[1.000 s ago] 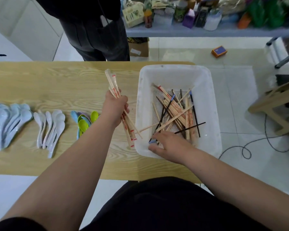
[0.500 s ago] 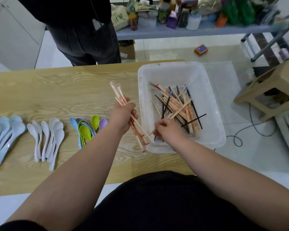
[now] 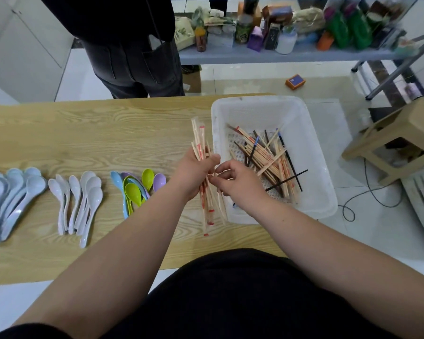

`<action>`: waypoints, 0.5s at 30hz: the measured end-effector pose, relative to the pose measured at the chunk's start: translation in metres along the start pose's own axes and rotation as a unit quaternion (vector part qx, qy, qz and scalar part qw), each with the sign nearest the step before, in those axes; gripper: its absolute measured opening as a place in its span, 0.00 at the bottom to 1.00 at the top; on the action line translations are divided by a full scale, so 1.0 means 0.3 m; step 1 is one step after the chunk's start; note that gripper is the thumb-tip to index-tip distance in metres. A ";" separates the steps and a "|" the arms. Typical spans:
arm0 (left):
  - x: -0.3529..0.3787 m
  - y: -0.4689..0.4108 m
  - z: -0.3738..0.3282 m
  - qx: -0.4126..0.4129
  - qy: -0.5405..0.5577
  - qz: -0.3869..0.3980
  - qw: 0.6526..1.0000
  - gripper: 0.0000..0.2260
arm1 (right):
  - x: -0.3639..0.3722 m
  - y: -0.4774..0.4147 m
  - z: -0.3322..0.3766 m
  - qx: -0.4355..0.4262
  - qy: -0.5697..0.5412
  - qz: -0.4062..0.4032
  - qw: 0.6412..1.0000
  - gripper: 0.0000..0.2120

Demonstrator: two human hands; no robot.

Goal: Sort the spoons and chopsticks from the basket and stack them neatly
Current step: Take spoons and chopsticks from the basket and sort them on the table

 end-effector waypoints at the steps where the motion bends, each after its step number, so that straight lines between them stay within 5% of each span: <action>1: -0.010 0.000 0.004 -0.004 -0.010 -0.002 1.000 0.05 | 0.007 0.004 0.004 0.000 -0.006 0.009 1.000 0.07; 4: -0.068 -0.018 0.037 -0.031 -0.011 -0.016 0.999 0.06 | 0.010 0.010 -0.012 -0.026 0.115 0.047 0.992 0.10; 8: -0.177 -0.045 0.124 -0.072 -0.072 -0.059 0.993 0.06 | 0.035 0.036 -0.077 -0.098 0.342 0.084 0.931 0.26; 15: -0.198 -0.053 0.299 -0.134 -0.280 -0.022 0.950 0.18 | 0.042 0.011 -0.198 -0.127 0.437 0.083 0.887 0.28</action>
Point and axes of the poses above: each hand's wrist, its own y-axis away from the middle knuckle, its own x-axis out of the palm, z = x × y, the point moved 5 cm from there along -y, towards the middle knuckle, and after that the axes turned 7 degrees about x, right-handed, at the moved point
